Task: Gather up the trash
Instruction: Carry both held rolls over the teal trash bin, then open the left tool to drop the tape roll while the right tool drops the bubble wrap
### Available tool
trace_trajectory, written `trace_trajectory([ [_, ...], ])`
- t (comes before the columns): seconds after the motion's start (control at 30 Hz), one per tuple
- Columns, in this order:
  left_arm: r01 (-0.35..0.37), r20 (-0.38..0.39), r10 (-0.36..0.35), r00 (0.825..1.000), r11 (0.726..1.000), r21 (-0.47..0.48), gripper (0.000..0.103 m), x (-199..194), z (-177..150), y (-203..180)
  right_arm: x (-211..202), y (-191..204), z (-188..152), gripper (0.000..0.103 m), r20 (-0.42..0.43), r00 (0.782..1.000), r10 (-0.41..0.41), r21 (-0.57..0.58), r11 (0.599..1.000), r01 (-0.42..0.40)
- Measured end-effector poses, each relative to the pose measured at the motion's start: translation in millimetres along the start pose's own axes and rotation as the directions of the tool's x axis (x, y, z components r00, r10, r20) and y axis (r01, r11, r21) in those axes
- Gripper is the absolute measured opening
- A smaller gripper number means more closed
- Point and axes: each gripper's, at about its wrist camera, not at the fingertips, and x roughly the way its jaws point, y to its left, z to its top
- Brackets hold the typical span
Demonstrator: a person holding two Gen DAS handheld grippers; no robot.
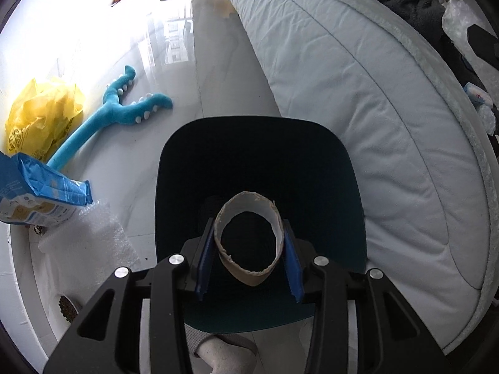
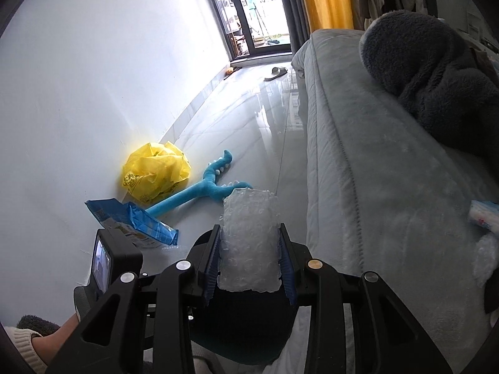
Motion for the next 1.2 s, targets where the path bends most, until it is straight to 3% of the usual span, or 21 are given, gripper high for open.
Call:
trace_trajectory([
  [0.27, 0.007, -0.052, -0.009, 0.999, 0.999, -0.036, 0.046, -6.4, -5.6, 18.7, 45.5, 7.4, -11.9, 0.035, -0.109, 0.994, -0.013, 0.017, 1.000, 0.015],
  [0.4, -0.001, -0.040, -0.001, 0.999, 0.999, -0.055, 0.063, -14.0, -8.8, 29.4, 65.8, 10.0, -17.7, 0.035, -0.157, 0.988, 0.008, 0.052, 0.999, 0.001],
  [0.5, -0.002, -0.022, 0.001, 1.000, 0.998, -0.064, 0.066, -21.7, -10.9, 37.7, 78.2, 15.1, -21.5, 0.035, -0.181, 0.983, 0.009, 0.052, 0.999, 0.001],
  [0.93, -0.032, 0.129, 0.041, 0.991, 0.997, -0.066, 0.075, -68.9, -9.9, 65.7, 125.0, 30.1, -43.1, 0.035, -0.274, 0.962, -0.014, 0.034, 0.999, 0.024],
  [1.2, -0.056, 0.260, 0.064, 0.963, 0.998, -0.040, 0.078, -107.2, -4.6, 66.5, 145.2, 31.6, -56.3, 0.035, -0.324, 0.945, -0.036, 0.016, 0.999, 0.043],
])
